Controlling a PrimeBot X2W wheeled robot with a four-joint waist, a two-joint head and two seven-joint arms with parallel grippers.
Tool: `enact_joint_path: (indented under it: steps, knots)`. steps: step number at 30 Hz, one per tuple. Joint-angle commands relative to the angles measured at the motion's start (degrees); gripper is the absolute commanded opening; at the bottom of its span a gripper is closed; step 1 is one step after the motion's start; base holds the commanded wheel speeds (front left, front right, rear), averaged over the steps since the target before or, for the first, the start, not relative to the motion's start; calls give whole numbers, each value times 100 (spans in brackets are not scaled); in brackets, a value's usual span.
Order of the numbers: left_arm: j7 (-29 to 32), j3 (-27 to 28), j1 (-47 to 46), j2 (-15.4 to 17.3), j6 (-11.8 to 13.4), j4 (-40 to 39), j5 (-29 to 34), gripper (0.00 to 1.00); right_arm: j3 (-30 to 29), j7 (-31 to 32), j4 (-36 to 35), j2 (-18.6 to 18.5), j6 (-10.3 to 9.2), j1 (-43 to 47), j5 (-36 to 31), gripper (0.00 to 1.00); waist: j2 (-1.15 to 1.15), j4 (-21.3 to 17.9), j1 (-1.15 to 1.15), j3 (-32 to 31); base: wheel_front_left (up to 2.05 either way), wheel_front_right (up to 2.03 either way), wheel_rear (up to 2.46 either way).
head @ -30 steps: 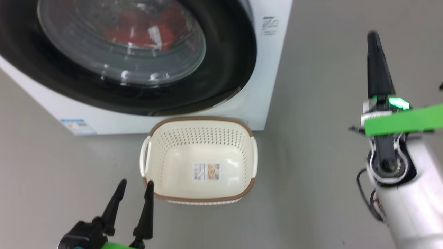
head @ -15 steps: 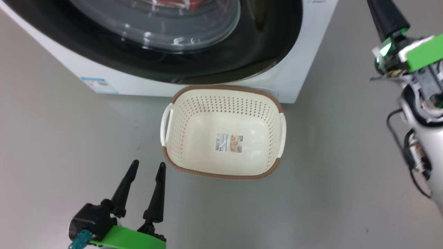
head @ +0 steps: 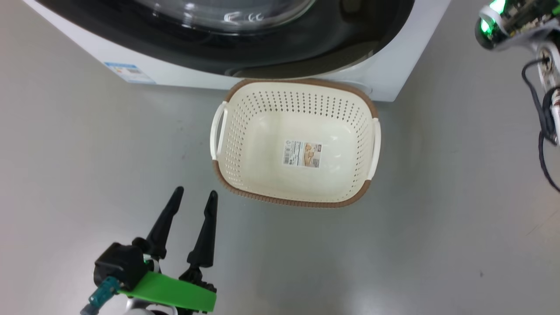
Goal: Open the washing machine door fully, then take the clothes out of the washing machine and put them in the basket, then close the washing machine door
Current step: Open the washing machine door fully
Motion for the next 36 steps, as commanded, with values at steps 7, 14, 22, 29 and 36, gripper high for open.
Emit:
enact_joint_path:
  steps: [7, 14, 22, 29, 36]
  knots:
    - [-69, 141, -218, 67, -35, -132, -161, 100, 330, 402, 463, 117, 3, -747, -61, 0, 0, 140, 0, 297, 0, 0, 0]
    - [-69, 109, -284, 67, -38, -105, -240, 100, 547, 726, 840, 160, 3, -963, -97, 0, 0, 178, 0, 327, 0, 0, 0]
    - [-69, 74, -212, 67, -39, -70, -219, 100, 690, 963, 830, 192, 3, -607, -181, 0, 0, 127, 0, 33, 0, 0, 0]
    - [-69, 95, -83, 67, -39, -38, -146, 100, 771, 989, 442, 270, 3, 50, -358, 0, 0, 72, 0, -369, 0, 0, 0]
    - [-69, 122, 109, 67, -39, -65, -67, 100, 816, 1121, 43, 437, 3, 691, -426, 0, 0, -27, 0, -682, 0, 0, 0]
